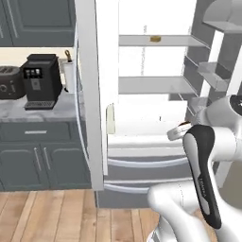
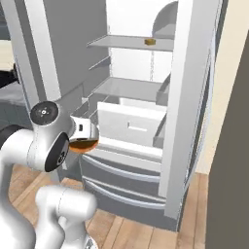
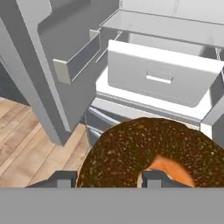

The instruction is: Take the cake and donut from the fridge and place them on the empty tray on the dining counter.

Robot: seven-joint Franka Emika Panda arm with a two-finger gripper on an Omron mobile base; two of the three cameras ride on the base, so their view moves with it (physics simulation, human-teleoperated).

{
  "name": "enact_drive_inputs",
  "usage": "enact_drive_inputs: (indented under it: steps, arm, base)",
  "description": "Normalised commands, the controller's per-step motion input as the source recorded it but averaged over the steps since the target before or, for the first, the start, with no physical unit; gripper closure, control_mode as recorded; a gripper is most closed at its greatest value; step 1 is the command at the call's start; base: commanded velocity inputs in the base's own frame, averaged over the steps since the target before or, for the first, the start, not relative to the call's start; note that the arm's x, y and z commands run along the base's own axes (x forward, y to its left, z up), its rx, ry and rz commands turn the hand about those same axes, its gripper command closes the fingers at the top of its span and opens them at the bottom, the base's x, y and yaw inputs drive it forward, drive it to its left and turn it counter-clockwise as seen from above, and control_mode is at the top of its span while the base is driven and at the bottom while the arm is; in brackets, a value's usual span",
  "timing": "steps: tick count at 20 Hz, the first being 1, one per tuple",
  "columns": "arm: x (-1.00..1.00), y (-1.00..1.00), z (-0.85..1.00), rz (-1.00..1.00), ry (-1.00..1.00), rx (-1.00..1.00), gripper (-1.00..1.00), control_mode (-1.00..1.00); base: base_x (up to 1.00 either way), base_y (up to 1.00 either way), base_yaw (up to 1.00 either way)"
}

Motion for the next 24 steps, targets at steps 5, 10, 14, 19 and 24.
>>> enact_drive_inputs:
  steps: [5,10,14,19,24]
  arm:
    - [0.00,0.00,0.00,0.00,0.00,0.00,1.00,1.00]
    - [0.00,0.00,0.00,0.00,0.00,0.00,1.00,1.00]
    - [0.00,0.00,0.00,0.00,0.00,0.00,1.00,1.00]
    - [0.00,0.00,0.00,0.00,0.00,0.00,1.00,1.00]
    - [0.00,0.00,0.00,0.00,0.00,0.00,1.00,1.00]
  base:
    - [-0.01,0.00,0.64]
    - [0.00,0.00,0.84]
    - [0.00,0.00,0.91]
    - [0.00,0.03,0.88]
    - [0.00,0.08,0.85]
